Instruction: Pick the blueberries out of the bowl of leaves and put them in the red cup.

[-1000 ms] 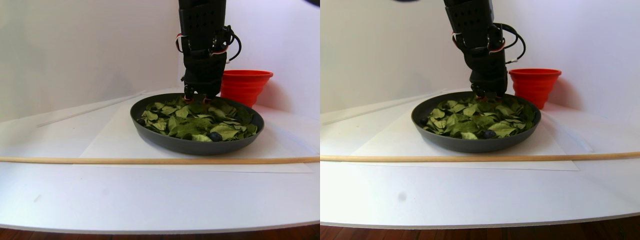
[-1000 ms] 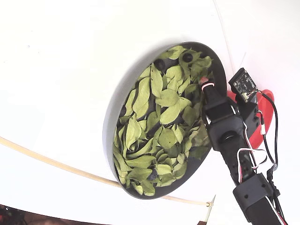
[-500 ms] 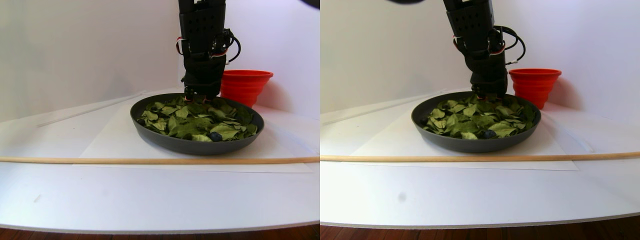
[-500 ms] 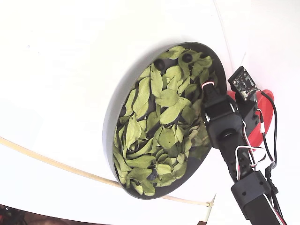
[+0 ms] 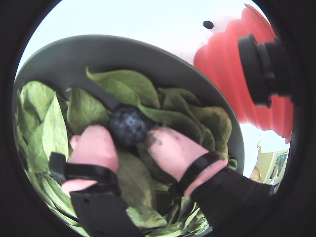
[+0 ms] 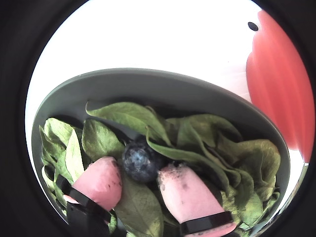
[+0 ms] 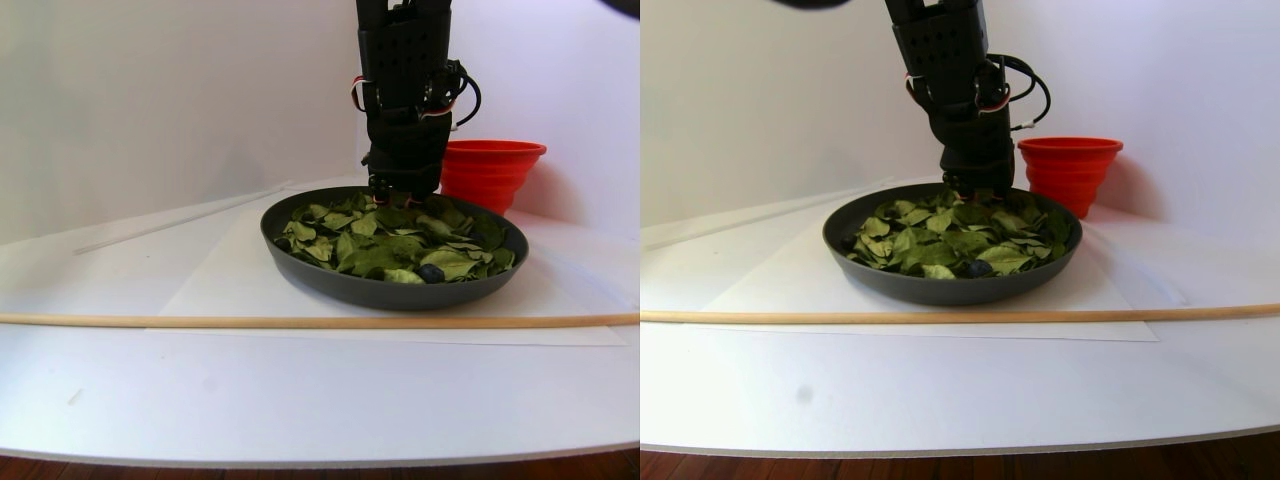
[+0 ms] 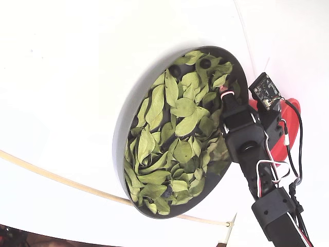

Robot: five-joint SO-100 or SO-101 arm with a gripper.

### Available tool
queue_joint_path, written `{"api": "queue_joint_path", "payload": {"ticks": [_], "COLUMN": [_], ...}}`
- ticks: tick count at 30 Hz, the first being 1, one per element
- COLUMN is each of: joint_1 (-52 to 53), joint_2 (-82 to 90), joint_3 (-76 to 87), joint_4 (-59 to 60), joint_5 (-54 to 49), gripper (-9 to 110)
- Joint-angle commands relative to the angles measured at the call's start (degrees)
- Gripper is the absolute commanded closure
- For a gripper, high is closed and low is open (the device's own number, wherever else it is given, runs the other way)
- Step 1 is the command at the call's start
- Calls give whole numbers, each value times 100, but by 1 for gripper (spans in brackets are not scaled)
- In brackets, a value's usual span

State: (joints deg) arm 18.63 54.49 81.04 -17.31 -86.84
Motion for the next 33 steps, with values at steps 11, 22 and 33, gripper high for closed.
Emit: {"api": "queue_joint_path", "payload": {"ticks": [11, 22, 33], "joint_1": [88, 70, 70], "joint_2": [26, 413, 677], "joint_3": [-387, -114, 26], "joint_4": [-70, -70, -70], "joint_5": [-26, -18, -44], "gripper": [91, 91, 91]}}
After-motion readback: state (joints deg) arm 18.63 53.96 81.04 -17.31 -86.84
